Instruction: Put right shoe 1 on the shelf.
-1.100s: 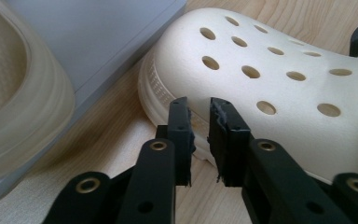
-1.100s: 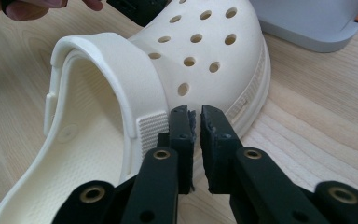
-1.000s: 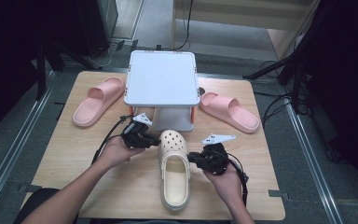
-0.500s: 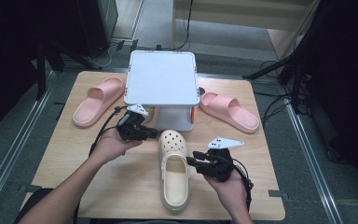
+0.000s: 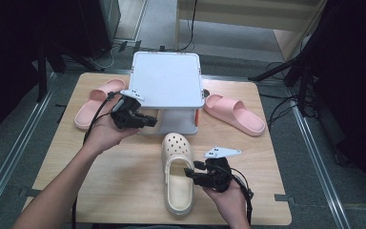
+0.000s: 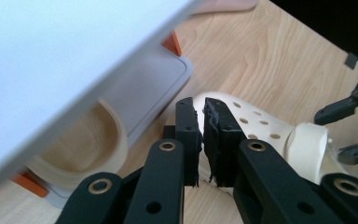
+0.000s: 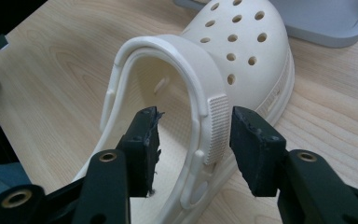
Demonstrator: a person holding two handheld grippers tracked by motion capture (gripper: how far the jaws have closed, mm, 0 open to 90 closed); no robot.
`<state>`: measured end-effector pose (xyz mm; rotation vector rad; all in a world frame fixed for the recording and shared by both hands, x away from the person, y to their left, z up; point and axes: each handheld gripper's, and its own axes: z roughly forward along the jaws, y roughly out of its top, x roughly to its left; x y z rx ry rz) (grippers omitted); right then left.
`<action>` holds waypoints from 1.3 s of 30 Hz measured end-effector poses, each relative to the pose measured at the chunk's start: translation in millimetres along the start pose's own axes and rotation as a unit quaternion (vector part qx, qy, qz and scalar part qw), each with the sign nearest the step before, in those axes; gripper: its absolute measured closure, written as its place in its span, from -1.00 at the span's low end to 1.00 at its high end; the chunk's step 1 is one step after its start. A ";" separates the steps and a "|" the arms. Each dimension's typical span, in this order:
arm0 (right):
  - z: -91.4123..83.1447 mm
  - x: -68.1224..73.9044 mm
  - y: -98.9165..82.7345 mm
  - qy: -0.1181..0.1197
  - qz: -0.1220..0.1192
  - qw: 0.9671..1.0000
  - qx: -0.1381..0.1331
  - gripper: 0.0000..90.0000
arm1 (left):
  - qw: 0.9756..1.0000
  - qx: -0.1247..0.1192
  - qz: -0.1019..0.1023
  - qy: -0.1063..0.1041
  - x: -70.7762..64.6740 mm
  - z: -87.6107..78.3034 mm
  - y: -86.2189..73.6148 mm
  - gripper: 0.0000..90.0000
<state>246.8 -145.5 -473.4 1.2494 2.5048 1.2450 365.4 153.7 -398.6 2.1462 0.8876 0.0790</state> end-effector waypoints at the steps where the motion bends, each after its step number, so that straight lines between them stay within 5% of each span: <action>1: 1.1 -0.5 -0.4 -0.002 0.000 1.000 0.001 0.11 | 1.000 -0.001 -0.001 -0.001 2.1 -2.3 3.6 0.86; 10: 9.5 -6.2 -2.2 -0.006 0.012 1.000 0.007 0.08 | 1.000 -0.011 -0.017 0.009 21.0 -17.3 25.1 0.88; 16: 17.6 -7.5 -3.0 -0.008 0.010 1.000 0.019 0.13 | 0.999 -0.015 -0.031 0.036 40.3 -22.8 27.1 0.93; 21: 25.7 -9.1 -3.4 -0.021 0.010 0.999 0.030 0.15 | 0.999 -0.022 -0.035 0.035 48.8 -21.8 24.3 0.94; 32: 31.5 -9.9 -2.6 -0.036 0.010 0.999 0.025 0.20 | 0.998 -0.040 -0.031 0.044 49.4 -24.2 16.5 0.94; 39: 28.7 -14.0 2.0 -0.045 0.013 0.999 0.026 0.51 | 0.997 -0.050 -0.021 0.058 45.3 -23.5 13.4 0.94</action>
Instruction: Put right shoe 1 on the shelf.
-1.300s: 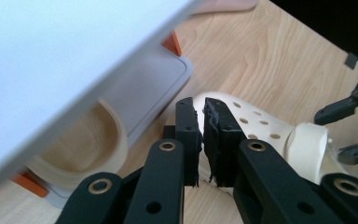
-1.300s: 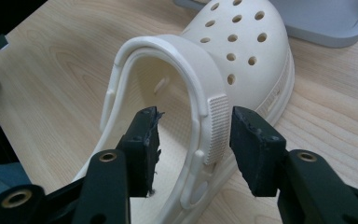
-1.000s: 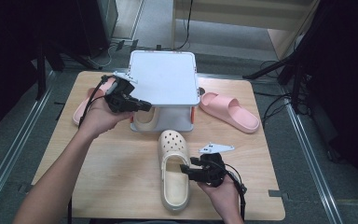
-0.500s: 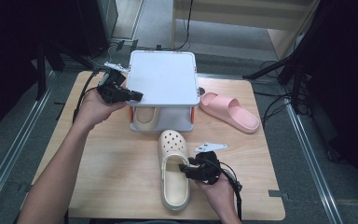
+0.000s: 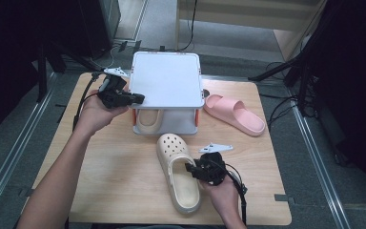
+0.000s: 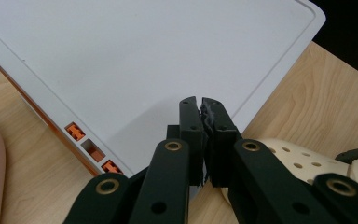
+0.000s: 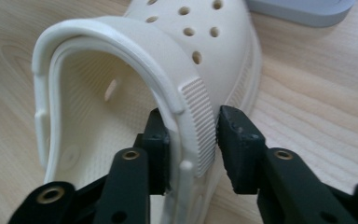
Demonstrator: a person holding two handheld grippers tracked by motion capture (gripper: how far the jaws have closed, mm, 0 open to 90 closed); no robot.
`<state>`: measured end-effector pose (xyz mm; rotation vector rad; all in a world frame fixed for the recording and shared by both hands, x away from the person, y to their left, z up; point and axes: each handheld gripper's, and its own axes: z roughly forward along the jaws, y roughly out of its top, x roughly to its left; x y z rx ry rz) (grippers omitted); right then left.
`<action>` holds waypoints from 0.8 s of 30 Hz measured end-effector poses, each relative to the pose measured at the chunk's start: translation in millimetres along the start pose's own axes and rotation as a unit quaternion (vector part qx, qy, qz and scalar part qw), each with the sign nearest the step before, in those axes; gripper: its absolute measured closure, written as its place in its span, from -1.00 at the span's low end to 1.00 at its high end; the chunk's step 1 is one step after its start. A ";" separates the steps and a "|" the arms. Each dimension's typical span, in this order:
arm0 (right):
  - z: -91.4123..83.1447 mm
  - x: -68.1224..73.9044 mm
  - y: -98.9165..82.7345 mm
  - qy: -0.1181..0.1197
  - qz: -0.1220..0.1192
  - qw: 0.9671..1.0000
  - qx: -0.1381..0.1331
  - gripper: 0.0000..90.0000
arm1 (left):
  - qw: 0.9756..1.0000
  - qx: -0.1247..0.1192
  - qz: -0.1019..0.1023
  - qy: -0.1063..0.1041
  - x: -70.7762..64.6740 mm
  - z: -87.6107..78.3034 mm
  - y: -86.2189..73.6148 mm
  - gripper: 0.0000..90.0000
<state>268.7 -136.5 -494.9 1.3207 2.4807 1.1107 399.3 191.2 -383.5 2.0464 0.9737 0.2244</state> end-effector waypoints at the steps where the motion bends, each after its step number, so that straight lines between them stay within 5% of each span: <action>1: 0.4 -0.3 0.6 -0.001 -0.003 1.000 -0.002 0.54 | 1.000 -0.003 -0.002 -0.001 0.0 0.0 -0.9 0.94; 5: -0.3 -2.3 5.0 -0.015 -0.010 1.000 -0.003 0.66 | 1.000 -0.003 -0.004 -0.004 0.4 -1.0 -1.9 0.95; 10: -5.0 -10.9 13.4 -0.009 0.009 1.000 -0.013 0.70 | 1.000 -0.001 -0.010 -0.005 0.3 -1.3 -1.6 0.96; 24: -22.3 -23.4 51.4 -0.041 -0.016 0.998 -0.046 0.71 | 1.000 -0.001 -0.011 -0.005 0.5 -1.1 -1.5 0.96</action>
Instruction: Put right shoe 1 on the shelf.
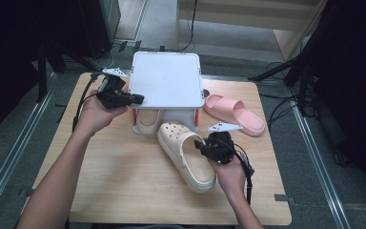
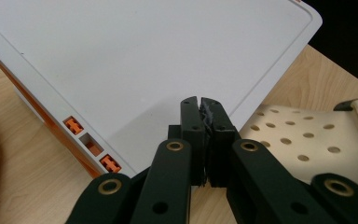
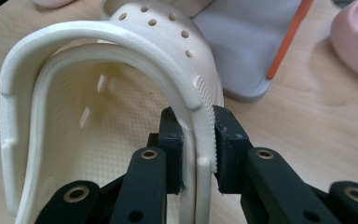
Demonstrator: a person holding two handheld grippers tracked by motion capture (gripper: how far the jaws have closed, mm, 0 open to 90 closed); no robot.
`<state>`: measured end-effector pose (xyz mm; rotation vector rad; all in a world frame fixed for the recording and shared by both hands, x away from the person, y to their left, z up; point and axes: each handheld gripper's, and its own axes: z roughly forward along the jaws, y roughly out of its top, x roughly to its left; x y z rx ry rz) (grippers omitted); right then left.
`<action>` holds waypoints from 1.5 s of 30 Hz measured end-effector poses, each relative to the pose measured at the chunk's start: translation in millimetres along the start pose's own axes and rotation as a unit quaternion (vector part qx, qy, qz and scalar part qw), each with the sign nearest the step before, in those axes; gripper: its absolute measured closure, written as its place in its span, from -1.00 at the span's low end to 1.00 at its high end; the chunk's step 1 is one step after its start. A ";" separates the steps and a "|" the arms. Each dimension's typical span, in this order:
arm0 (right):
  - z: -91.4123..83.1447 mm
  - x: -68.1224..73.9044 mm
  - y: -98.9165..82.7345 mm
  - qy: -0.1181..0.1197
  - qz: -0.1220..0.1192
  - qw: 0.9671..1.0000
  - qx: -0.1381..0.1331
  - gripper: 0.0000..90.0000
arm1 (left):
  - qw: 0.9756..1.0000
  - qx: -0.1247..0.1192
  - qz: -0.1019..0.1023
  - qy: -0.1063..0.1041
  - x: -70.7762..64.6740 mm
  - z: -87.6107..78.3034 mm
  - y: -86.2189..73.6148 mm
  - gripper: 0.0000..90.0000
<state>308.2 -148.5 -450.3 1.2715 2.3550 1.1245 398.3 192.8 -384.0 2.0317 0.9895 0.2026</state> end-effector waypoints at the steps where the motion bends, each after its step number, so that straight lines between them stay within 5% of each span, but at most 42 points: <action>1: 1.4 -2.3 2.9 -0.003 -0.002 1.000 -0.001 0.71 | 1.000 0.000 0.001 0.001 -0.1 -0.1 0.0 0.96; 12: 38.9 -33.5 23.2 -0.044 0.024 0.999 0.007 0.70 | 1.000 -0.003 -0.001 0.000 0.1 0.1 -0.7 0.96; 19: 55.3 -26.9 25.7 -0.063 0.029 0.998 0.004 0.68 | 1.000 -0.003 -0.001 0.001 -0.2 0.1 -0.9 0.97; 26: 63.7 -17.4 27.4 -0.055 0.040 0.998 -0.004 0.56 | 1.000 -0.005 0.005 0.003 -0.6 0.2 -1.4 0.97; 31: 59.2 -19.9 25.0 -0.036 0.048 0.998 -0.017 0.36 | 1.000 -0.005 0.004 0.002 -0.6 0.1 -1.5 0.97; 36: 50.2 -21.1 19.0 -0.029 0.030 0.999 -0.008 0.09 | 1.000 -0.005 0.004 0.003 -0.7 0.0 -1.5 0.97; 45: 17.8 -12.1 8.1 0.000 0.014 1.000 -0.018 0.04 | 1.000 -0.003 0.004 0.007 -1.4 0.0 -1.0 0.98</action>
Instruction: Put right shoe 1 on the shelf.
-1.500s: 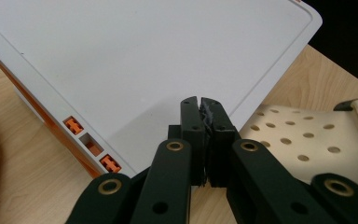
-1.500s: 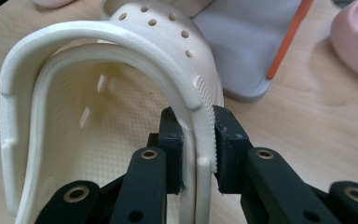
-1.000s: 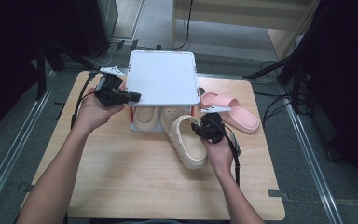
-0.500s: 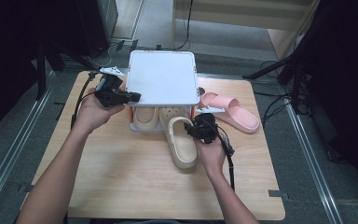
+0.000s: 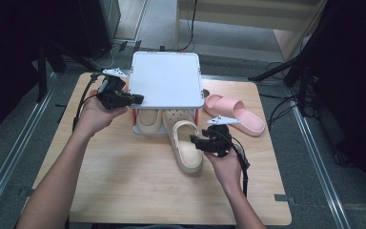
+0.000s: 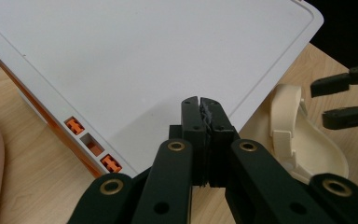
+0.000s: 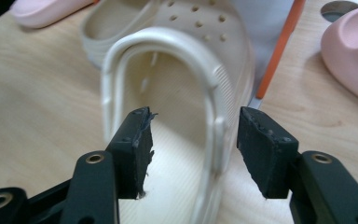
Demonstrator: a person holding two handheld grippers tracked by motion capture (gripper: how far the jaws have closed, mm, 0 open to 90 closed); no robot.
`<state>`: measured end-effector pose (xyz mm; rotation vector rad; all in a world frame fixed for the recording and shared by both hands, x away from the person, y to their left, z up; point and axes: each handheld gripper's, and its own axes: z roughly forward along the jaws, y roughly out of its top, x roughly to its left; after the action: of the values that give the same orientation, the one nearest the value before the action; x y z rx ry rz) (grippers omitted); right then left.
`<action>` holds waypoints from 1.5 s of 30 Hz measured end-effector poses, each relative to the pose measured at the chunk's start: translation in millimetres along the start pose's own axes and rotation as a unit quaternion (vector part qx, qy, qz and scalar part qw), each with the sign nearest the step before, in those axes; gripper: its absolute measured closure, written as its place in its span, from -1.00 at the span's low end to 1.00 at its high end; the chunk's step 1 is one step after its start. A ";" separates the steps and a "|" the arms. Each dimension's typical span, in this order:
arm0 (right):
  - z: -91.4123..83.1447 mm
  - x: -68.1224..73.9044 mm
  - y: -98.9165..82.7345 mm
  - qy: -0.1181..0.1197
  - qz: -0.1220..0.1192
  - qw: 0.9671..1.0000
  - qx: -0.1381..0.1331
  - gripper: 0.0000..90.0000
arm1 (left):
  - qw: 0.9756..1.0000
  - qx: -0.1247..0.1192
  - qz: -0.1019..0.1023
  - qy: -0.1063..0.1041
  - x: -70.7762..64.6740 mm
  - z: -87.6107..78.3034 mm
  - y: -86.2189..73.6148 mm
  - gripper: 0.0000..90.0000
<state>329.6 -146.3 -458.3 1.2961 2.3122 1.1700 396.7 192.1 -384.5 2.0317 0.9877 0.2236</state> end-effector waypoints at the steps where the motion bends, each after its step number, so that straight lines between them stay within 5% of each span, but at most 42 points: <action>1: -3.6 1.0 -3.1 0.003 -0.003 1.000 0.000 0.08 | 1.000 0.000 0.000 0.000 0.0 0.0 0.0 0.98; 11: -26.9 11.0 -43.6 0.023 -0.013 0.999 0.026 0.59 | 1.000 0.003 -0.004 0.001 0.0 0.2 1.1 0.99; 21: -20.6 23.3 -68.0 0.046 -0.017 0.996 0.078 0.94 | 1.000 0.007 -0.014 -0.008 2.4 0.3 2.4 0.99; 32: -21.0 20.8 -76.7 0.054 -0.001 0.994 0.096 1.00 | 1.000 0.008 -0.012 -0.012 3.5 0.7 2.9 0.98; 39: -10.9 26.0 -82.0 0.051 -0.015 0.990 0.129 1.00 | 1.000 0.008 -0.011 -0.012 3.3 0.8 2.9 0.98; 45: -2.2 30.1 -77.7 0.055 -0.024 0.990 0.126 1.00 | 1.000 0.005 -0.010 -0.010 2.8 1.5 2.6 0.98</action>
<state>264.0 -145.4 -509.7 1.2759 2.6276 0.9815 400.8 192.3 -384.0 2.0286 0.9970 0.1878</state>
